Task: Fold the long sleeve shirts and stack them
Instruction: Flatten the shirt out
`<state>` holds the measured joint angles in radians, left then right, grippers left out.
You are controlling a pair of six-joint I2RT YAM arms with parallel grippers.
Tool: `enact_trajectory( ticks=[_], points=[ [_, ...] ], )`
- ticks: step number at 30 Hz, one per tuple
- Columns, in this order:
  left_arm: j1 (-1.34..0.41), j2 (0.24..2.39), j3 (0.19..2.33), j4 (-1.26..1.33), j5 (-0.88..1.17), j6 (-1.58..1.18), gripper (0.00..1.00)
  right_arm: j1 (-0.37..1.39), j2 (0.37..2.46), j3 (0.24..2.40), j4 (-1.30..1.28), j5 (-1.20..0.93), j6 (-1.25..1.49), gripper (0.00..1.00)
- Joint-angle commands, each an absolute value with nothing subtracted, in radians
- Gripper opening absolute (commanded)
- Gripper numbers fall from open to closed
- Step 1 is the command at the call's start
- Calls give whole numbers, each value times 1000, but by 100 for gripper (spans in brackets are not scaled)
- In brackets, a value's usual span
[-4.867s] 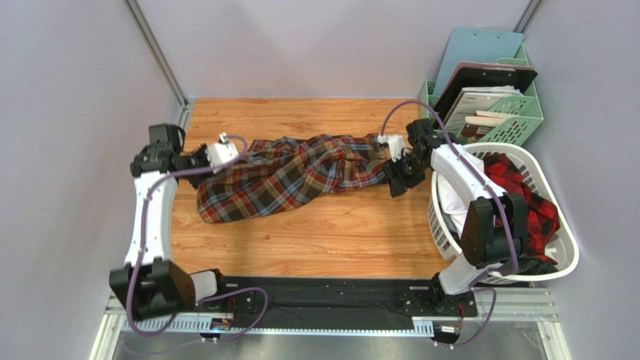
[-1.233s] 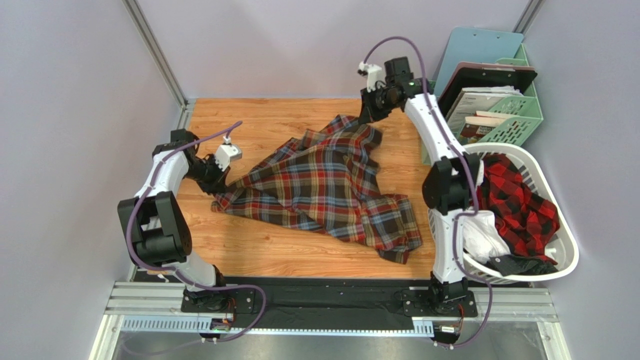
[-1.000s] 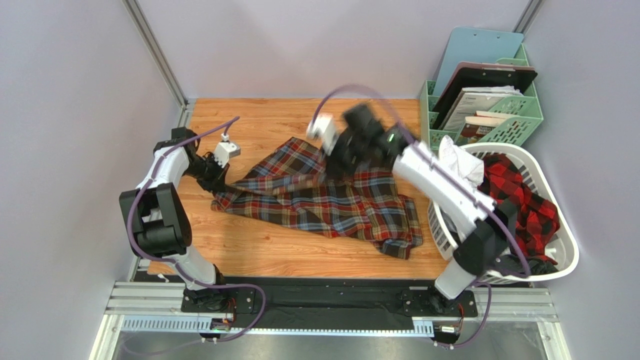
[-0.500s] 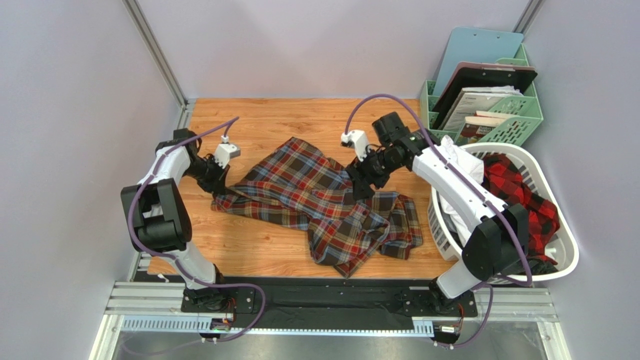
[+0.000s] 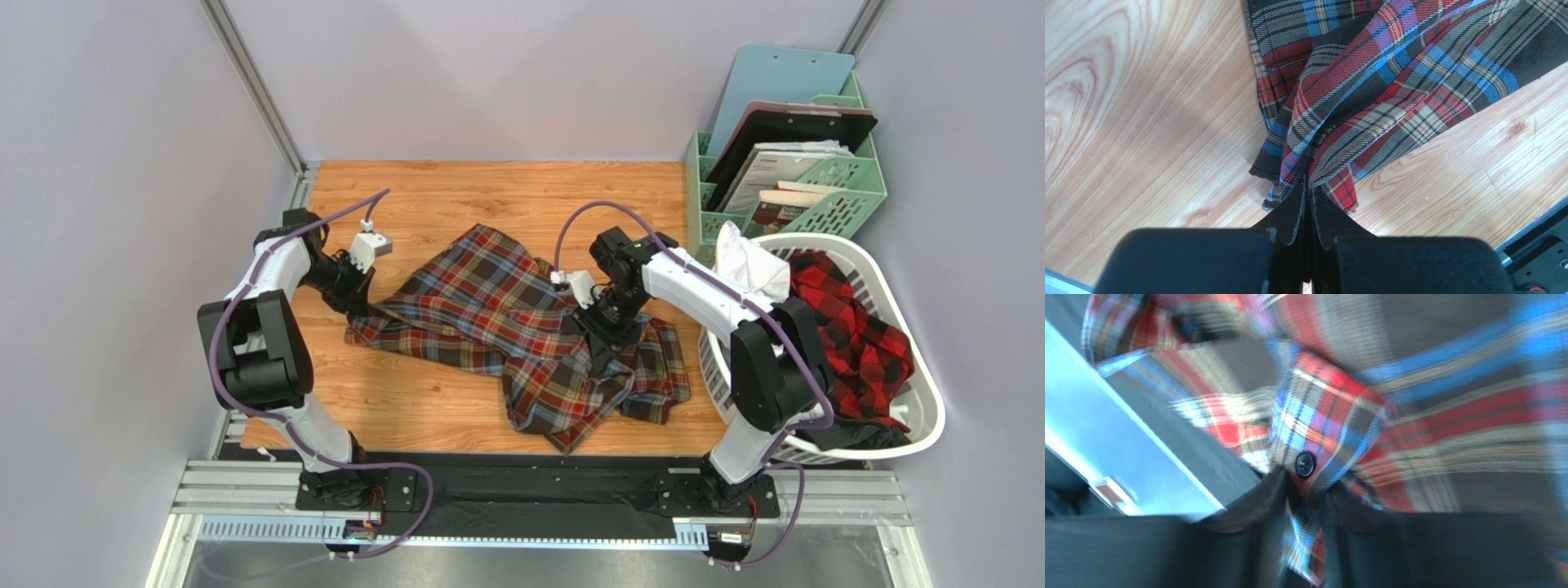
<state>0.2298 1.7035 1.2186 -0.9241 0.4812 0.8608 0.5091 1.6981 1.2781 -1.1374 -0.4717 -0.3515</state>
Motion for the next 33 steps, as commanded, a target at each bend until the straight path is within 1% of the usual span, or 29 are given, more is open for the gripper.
enact_trajectory(
  ticks=[1,2,4,5,6,7,8,9,10,11,13,14,15,16,18,19,22,26,33],
  points=[
    [235,1703,1255,-928,520,845,0,592,1625,1278,-1170,-619,-374,5],
    [235,1703,1258,-928,520,838,0,650,1611,1285,-1160,-649,-374,0],
    [235,1701,1264,-930,522,830,0,733,1559,1305,-1138,-734,-364,0],
    [235,1710,1276,-930,520,816,0,846,1542,1334,-1102,-744,-361,0],
    [235,1716,1285,-931,519,807,0,911,1528,1353,-1085,-741,-362,0],
    [235,1726,1293,-934,517,798,0,976,1504,1367,-1065,-715,-388,13],
    [235,1744,1313,-936,514,781,0,1100,1497,1379,-1063,-683,-403,31],
    [235,1752,1322,-946,514,775,0,1148,1490,1388,-1065,-648,-414,51],
    [235,1758,1331,-953,515,769,0,1172,1483,1381,-1074,-603,-431,77],
    [235,1766,1344,-957,517,762,0,1161,1470,1365,-1068,-585,-428,82],
    [235,1766,1347,-963,518,758,0,1106,1454,1287,-1066,-533,-446,81],
    [235,1764,1347,-960,515,758,0,1045,1418,1249,-1054,-508,-475,80],
    [235,1767,1348,-960,517,758,0,1022,1395,1148,-1036,-433,-486,79],
    [235,1776,1348,-962,518,753,0,1003,1364,1102,-993,-396,-494,75],
    [235,1784,1351,-960,526,750,0,996,1293,1002,-963,-335,-540,72],
    [235,1793,1356,-962,531,746,0,994,1272,920,-918,-293,-546,70],
    [235,1810,1368,-962,548,732,0,1006,1226,810,-811,-227,-568,65],
    [233,1815,1378,-965,554,729,0,1028,1255,770,-698,-186,-588,63],
    [235,1804,1370,-971,537,749,0,1055,1374,785,-595,-163,-587,63]
  ],
)
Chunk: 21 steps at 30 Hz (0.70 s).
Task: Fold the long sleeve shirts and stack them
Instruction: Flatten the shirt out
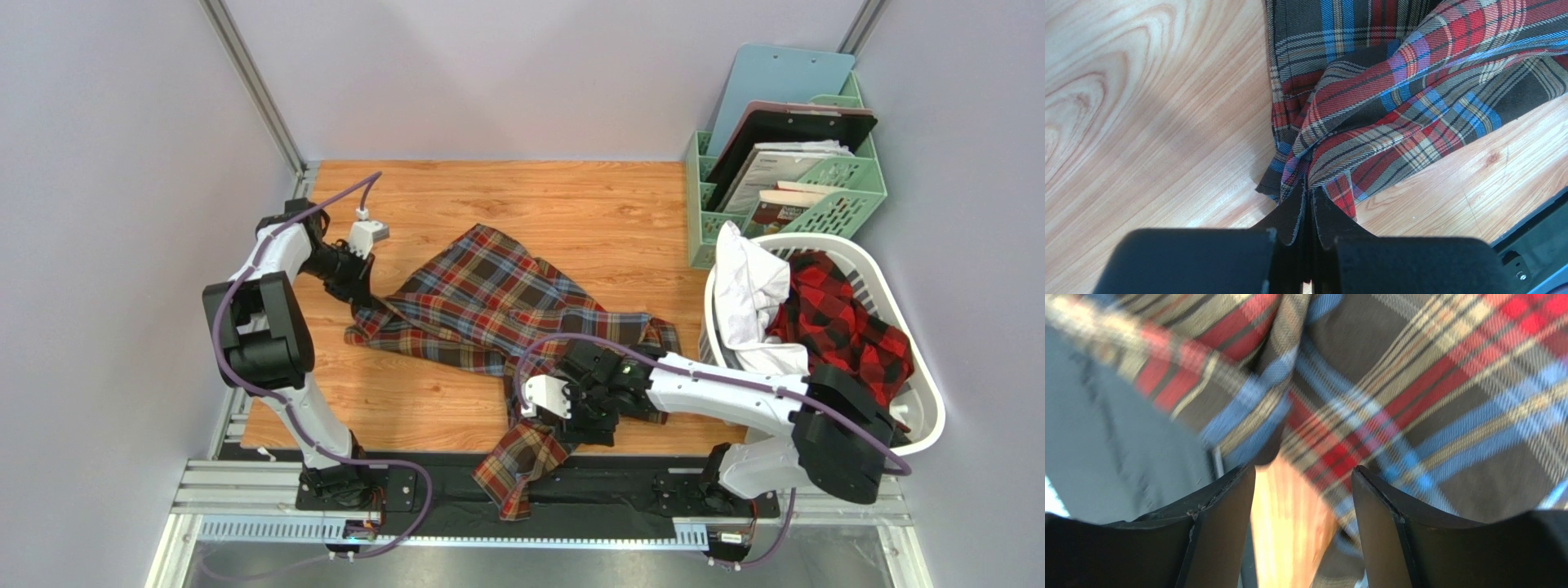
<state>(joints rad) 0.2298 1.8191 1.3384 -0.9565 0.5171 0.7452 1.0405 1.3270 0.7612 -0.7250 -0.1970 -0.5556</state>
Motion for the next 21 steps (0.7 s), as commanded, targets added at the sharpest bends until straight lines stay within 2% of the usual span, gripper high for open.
enact_trajectory(
  ticks=[1,6,9,12,13,15,21],
  points=[
    [235,1804,1368,-971,537,752,0,1057,1388,784,-585,-164,-591,63],
    [235,1802,1371,-971,545,753,0,1062,1469,741,-557,-160,-621,62],
    [235,1802,1368,-971,546,756,0,1055,1493,733,-552,-160,-630,52],
    [235,1804,1368,-969,545,759,0,1048,1500,750,-581,-179,-649,35],
    [235,1802,1368,-969,546,758,0,1048,1509,756,-594,-179,-649,16],
    [235,1801,1370,-971,546,758,0,1040,1516,773,-618,-172,-652,0],
    [248,1733,1396,-982,561,764,0,910,1346,909,-793,-152,-649,0]
  ],
)
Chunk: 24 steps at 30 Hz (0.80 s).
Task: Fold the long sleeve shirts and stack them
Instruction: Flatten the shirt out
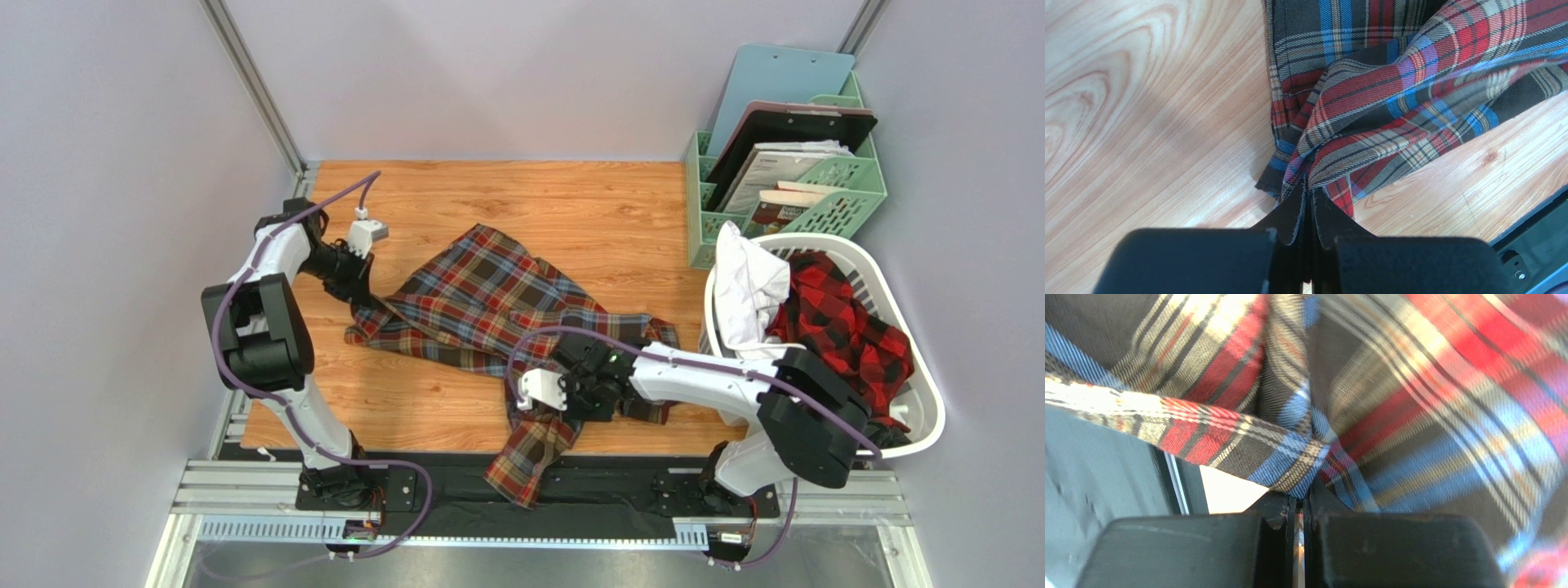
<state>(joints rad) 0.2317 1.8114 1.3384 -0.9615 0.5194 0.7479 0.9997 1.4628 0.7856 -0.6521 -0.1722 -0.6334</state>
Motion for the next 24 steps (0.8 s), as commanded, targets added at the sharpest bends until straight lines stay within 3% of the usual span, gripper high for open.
enact_trajectory(
  ticks=[1,8,16,19,24],
  points=[
    [255,1718,1431,-989,574,762,0,849,1309,945,-820,-152,-661,0],
    [268,1602,1463,-997,594,792,0,628,1269,1216,-943,-146,-715,0],
    [268,1500,1391,-991,600,801,0,581,1239,1393,-960,-176,-657,0],
    [270,1459,1365,-947,604,767,0,577,1227,1364,-974,-210,-679,0],
    [268,1472,1355,-954,649,769,0,748,1193,1174,-876,-160,-686,0]
  ],
)
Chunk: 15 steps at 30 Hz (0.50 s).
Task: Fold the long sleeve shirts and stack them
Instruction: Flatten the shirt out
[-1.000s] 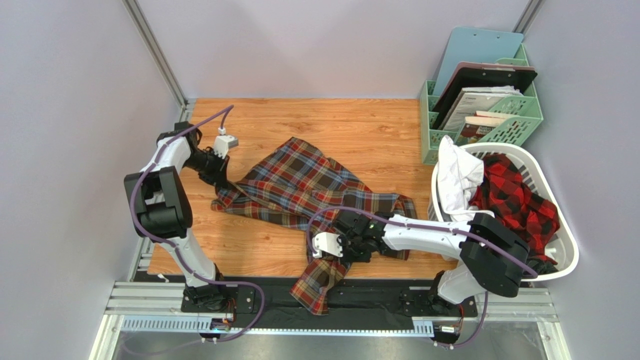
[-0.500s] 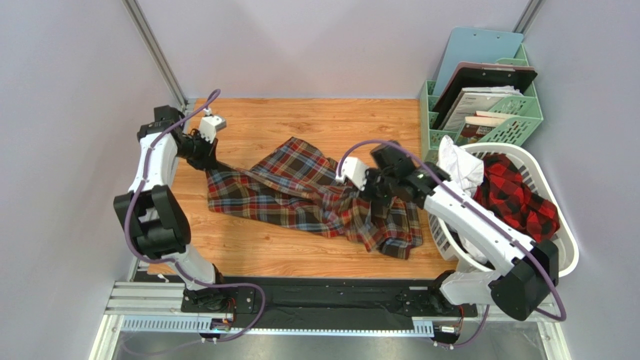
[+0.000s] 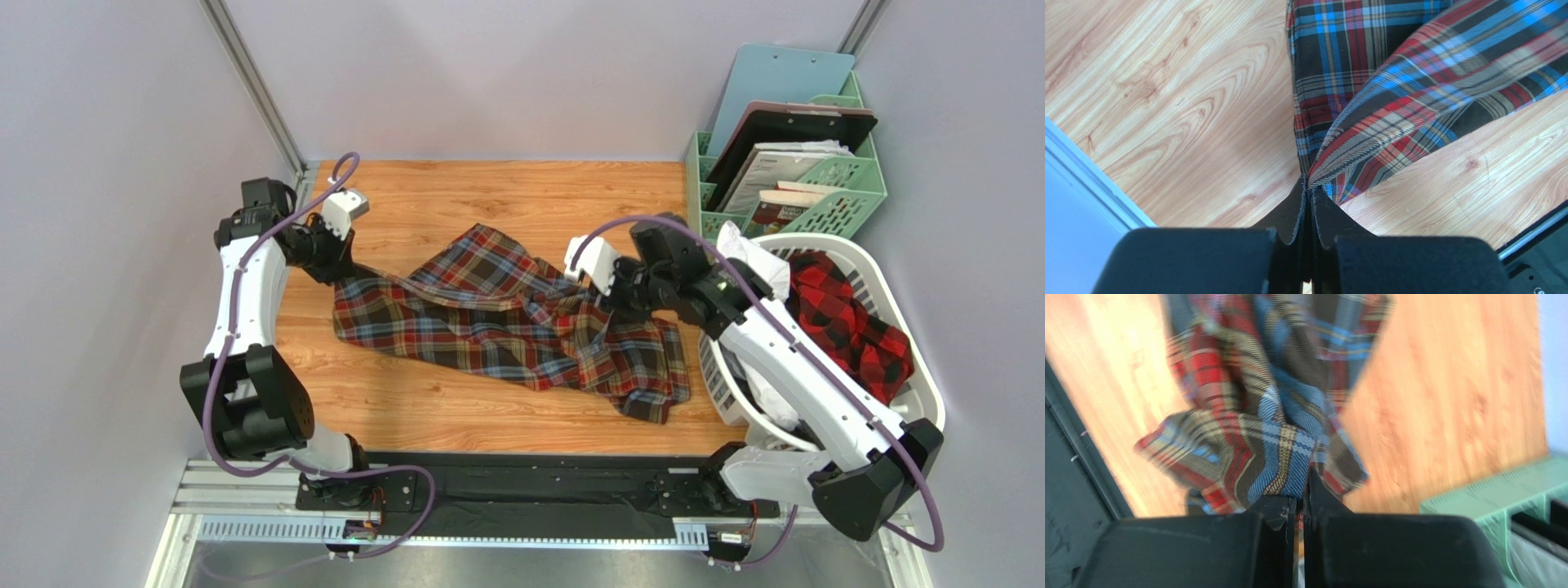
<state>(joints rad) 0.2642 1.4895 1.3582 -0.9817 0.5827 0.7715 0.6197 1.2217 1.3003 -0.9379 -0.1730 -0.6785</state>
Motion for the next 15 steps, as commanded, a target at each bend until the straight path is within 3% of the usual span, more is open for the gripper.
enact_trajectory(
  ticks=[1,2,5,6,9,15],
  points=[
    [268,1480,1355,-957,649,770,0,835,1218,1137,-841,-122,-683,0],
    [268,1486,1355,-957,649,770,0,857,1242,1085,-816,-106,-683,0],
    [268,1499,1345,-965,649,782,0,925,1354,1054,-772,-45,-664,20],
    [268,1502,1341,-966,640,785,0,923,1368,1039,-762,-48,-655,35],
    [268,1506,1335,-974,627,805,0,917,1350,961,-721,-49,-661,50],
    [268,1528,1338,-976,635,801,0,917,1293,902,-735,-100,-647,48]
  ],
)
